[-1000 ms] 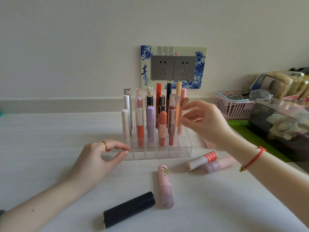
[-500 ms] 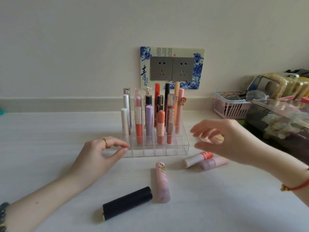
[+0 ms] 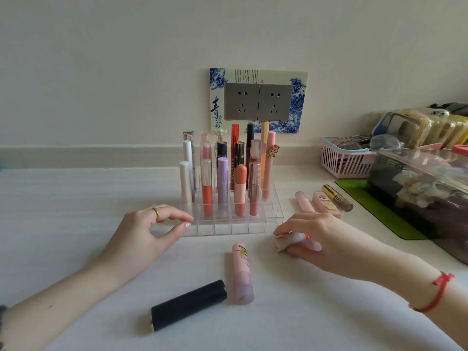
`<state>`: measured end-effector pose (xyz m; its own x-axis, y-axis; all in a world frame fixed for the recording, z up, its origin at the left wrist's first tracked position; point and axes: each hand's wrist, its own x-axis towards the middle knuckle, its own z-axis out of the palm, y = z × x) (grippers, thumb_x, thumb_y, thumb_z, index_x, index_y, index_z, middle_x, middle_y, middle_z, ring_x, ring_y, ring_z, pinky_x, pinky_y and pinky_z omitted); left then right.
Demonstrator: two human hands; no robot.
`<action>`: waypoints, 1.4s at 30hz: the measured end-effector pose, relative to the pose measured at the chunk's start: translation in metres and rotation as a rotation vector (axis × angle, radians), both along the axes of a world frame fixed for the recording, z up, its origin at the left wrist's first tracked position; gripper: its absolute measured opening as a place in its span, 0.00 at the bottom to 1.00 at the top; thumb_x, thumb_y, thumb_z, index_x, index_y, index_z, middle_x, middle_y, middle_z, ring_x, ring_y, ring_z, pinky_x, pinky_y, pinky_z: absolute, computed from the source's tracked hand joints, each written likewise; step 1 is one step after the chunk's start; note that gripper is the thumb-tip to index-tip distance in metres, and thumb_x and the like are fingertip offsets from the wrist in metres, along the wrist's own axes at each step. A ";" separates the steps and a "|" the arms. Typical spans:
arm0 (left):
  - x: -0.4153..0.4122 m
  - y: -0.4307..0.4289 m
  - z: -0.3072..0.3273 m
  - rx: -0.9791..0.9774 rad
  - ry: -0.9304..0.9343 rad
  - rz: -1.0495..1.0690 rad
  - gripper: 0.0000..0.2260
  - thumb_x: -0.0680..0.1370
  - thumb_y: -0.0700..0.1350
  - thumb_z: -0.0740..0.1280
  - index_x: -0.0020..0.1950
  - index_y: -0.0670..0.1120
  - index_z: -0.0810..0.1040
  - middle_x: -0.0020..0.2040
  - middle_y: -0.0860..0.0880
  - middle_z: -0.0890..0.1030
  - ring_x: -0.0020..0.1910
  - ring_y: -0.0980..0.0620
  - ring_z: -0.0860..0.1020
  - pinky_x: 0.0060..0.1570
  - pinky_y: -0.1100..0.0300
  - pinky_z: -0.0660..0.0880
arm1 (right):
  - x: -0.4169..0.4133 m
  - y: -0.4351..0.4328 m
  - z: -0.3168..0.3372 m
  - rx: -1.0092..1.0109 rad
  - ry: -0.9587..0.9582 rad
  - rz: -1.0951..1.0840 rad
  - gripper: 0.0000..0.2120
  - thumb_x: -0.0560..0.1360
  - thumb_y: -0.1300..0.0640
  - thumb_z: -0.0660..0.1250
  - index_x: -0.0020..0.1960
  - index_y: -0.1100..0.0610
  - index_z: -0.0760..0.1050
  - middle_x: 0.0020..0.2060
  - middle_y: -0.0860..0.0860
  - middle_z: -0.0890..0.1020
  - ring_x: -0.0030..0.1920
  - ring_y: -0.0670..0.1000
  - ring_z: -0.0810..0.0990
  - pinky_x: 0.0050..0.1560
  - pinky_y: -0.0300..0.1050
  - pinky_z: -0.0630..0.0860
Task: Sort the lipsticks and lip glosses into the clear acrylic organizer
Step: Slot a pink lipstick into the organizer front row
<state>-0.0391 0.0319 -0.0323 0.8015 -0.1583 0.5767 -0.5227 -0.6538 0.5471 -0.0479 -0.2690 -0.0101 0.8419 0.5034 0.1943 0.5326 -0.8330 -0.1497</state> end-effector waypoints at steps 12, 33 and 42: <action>-0.001 0.000 0.000 -0.024 -0.009 0.001 0.12 0.69 0.38 0.72 0.39 0.58 0.81 0.43 0.68 0.80 0.46 0.71 0.75 0.45 0.83 0.63 | 0.002 0.000 0.011 0.087 -0.174 0.155 0.11 0.75 0.53 0.64 0.57 0.47 0.75 0.50 0.41 0.79 0.53 0.49 0.75 0.56 0.46 0.72; 0.003 0.003 -0.001 -0.068 -0.002 -0.012 0.15 0.69 0.37 0.72 0.39 0.60 0.82 0.40 0.63 0.83 0.43 0.65 0.80 0.48 0.77 0.69 | 0.055 0.027 0.030 1.006 -0.145 -0.051 0.12 0.70 0.65 0.69 0.50 0.51 0.74 0.41 0.46 0.81 0.41 0.44 0.81 0.40 0.36 0.80; 0.003 0.003 -0.001 -0.055 -0.013 -0.016 0.16 0.69 0.37 0.72 0.42 0.60 0.81 0.41 0.64 0.82 0.44 0.66 0.79 0.48 0.78 0.68 | 0.060 0.028 0.018 0.914 -0.111 -0.104 0.11 0.69 0.61 0.71 0.49 0.52 0.74 0.41 0.44 0.80 0.37 0.36 0.80 0.36 0.28 0.76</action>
<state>-0.0363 0.0351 -0.0328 0.7916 -0.1394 0.5949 -0.5403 -0.6144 0.5749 0.0117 -0.2412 0.0082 0.8274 0.0376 0.5604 0.5120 -0.4606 -0.7250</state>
